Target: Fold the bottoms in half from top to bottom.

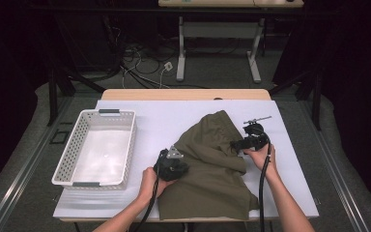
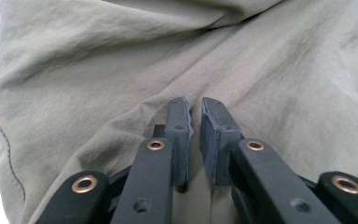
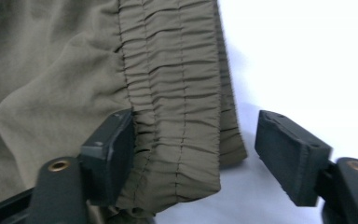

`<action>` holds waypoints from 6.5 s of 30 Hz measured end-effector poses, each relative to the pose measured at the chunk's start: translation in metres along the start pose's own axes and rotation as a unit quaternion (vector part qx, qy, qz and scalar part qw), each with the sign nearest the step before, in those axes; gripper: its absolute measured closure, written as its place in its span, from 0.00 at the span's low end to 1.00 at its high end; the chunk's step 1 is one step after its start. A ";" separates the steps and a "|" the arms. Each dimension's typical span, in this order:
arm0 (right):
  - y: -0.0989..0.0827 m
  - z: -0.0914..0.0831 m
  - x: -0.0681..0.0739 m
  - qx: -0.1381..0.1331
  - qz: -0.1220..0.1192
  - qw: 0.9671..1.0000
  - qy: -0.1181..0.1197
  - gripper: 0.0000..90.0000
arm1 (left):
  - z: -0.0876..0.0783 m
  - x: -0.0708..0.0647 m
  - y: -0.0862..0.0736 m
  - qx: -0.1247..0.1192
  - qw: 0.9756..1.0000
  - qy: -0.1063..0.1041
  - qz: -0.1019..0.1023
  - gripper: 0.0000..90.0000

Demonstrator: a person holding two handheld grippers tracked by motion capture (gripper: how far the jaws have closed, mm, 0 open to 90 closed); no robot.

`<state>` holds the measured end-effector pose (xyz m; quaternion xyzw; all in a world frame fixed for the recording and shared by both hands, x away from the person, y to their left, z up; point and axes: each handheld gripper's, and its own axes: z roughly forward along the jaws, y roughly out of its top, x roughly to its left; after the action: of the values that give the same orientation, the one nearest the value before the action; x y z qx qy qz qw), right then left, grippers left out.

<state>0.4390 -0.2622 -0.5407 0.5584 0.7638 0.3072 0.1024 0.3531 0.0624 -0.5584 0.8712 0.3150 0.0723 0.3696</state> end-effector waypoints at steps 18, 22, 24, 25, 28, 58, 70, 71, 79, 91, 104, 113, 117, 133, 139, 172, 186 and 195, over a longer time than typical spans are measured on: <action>0.000 -0.002 0.002 0.004 0.006 1.000 0.021 0.81 | 0.001 -0.001 0.000 -0.001 1.000 0.001 -0.002 0.90; 0.004 -0.014 0.013 -0.020 -0.037 0.999 0.016 0.82 | 0.000 0.000 0.000 -0.002 1.000 -0.003 -0.004 0.89; 0.006 -0.023 0.019 -0.035 -0.058 0.998 0.011 0.82 | -0.001 0.000 0.001 0.002 1.000 -0.005 -0.003 0.88; 0.007 -0.027 0.023 -0.044 -0.066 0.997 0.010 0.82 | -0.001 0.000 0.001 0.002 1.000 -0.005 -0.004 0.87; 0.009 -0.038 0.035 -0.065 -0.100 0.993 0.009 0.83 | -0.004 -0.001 0.001 -0.002 1.000 -0.004 -0.002 0.80; -0.036 -0.058 0.127 -0.100 -0.287 0.951 0.056 0.78 | -0.030 -0.003 -0.004 0.012 1.000 0.015 0.020 0.20; -0.060 -0.047 0.141 -0.075 -0.306 0.944 0.094 0.63 | -0.039 -0.004 -0.008 0.016 0.999 0.021 0.027 0.18; -0.061 -0.045 0.142 -0.071 -0.308 0.943 0.100 0.60 | -0.040 -0.004 -0.008 0.015 0.999 0.020 0.027 0.18; -0.073 -0.036 0.139 -0.039 -0.316 0.943 0.099 0.52 | -0.046 -0.005 -0.010 0.008 0.999 0.025 0.025 0.16; -0.074 -0.044 0.129 -0.043 -0.300 0.947 0.103 0.39 | -0.052 -0.003 0.003 -0.014 0.999 0.029 0.015 0.16; -0.071 -0.036 0.135 -0.090 -0.286 0.953 0.040 0.68 | -0.046 -0.001 0.006 -0.009 1.000 0.024 0.009 0.17; -0.081 -0.049 0.135 -0.100 -0.321 0.941 0.037 0.87 | -0.047 0.000 0.003 -0.006 1.000 0.021 0.005 0.17; -0.090 -0.054 0.141 -0.089 -0.353 0.930 0.045 0.86 | -0.052 -0.002 0.002 -0.010 1.000 0.020 0.007 0.17; -0.096 -0.042 0.143 -0.061 -0.368 0.926 0.051 0.78 | -0.058 -0.004 0.038 -0.028 0.999 0.042 0.013 0.19; -0.096 -0.041 0.143 -0.060 -0.372 0.925 0.051 0.78 | -0.052 0.012 0.054 -0.042 0.997 0.067 -0.004 0.28; -0.092 -0.050 0.120 -0.055 -0.350 0.935 -0.003 0.44 | -0.063 -0.012 -0.013 -0.071 0.993 0.094 -0.012 0.94; -0.085 -0.060 0.112 -0.095 -0.324 0.941 -0.016 0.62 | -0.059 -0.020 -0.028 -0.020 0.998 0.067 -0.002 0.73; -0.087 -0.062 0.107 -0.097 -0.322 0.941 -0.018 0.77 | -0.064 -0.024 -0.019 -0.027 0.995 0.084 0.045 0.51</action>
<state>0.3008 -0.2031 -0.5226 0.2753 0.8673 0.3201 0.2636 0.3015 0.0963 -0.5229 0.8651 0.3033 0.1699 0.3617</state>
